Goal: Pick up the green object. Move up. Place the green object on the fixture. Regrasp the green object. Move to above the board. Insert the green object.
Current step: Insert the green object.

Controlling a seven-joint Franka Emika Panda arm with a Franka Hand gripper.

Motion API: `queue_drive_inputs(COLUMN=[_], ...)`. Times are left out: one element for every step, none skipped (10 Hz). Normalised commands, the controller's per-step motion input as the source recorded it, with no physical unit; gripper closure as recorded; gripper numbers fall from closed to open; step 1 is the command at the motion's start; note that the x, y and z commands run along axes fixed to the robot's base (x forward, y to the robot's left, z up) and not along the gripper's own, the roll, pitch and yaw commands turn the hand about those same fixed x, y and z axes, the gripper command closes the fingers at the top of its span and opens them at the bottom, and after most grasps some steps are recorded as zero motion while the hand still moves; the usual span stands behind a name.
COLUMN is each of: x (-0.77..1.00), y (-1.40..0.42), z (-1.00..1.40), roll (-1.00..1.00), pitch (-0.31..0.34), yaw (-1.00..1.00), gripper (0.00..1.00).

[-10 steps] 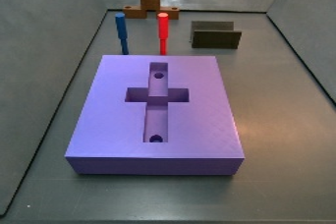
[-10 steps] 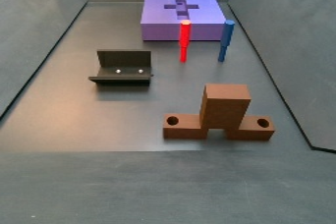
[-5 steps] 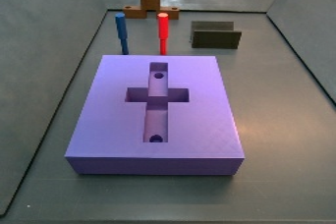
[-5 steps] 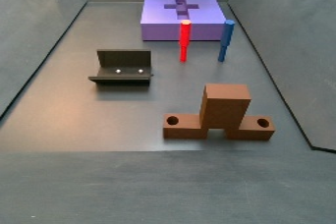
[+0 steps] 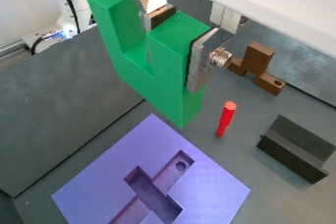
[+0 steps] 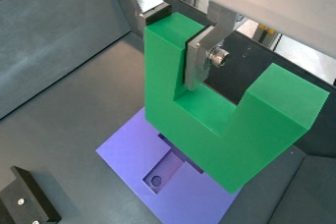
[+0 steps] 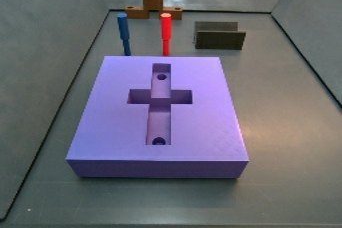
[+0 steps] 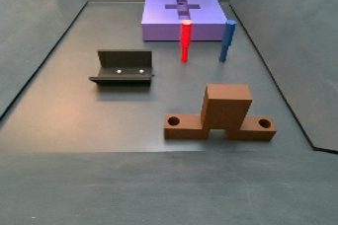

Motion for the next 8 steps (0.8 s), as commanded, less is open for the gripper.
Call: queue_drive_inputs(x=[0.0, 0.06, 0.15, 0.25, 0.3, 0.37, 0.37, 0.38], y=[-0.11, -0.15, -0.3, -0.32, -0.3, -0.35, -0.31, -0.3], z=[-0.15, -0.25, -0.33, -0.35, -0.46, -0.67, -0.82, -0.82], roll=[-0.14, -0.33, -0.35, -0.33, -0.28, -0.18, -0.09, -0.08], pitch=[-0.014, -0.011, -0.01, -0.029, -0.08, -0.153, -0.173, -0.191], yaw=[0.0, -0.02, 0.0, 0.0, 0.0, 0.0, 0.0, 0.0], gripper=[1.0, 1.0, 1.0, 1.0, 1.0, 1.0, 1.0, 1.0])
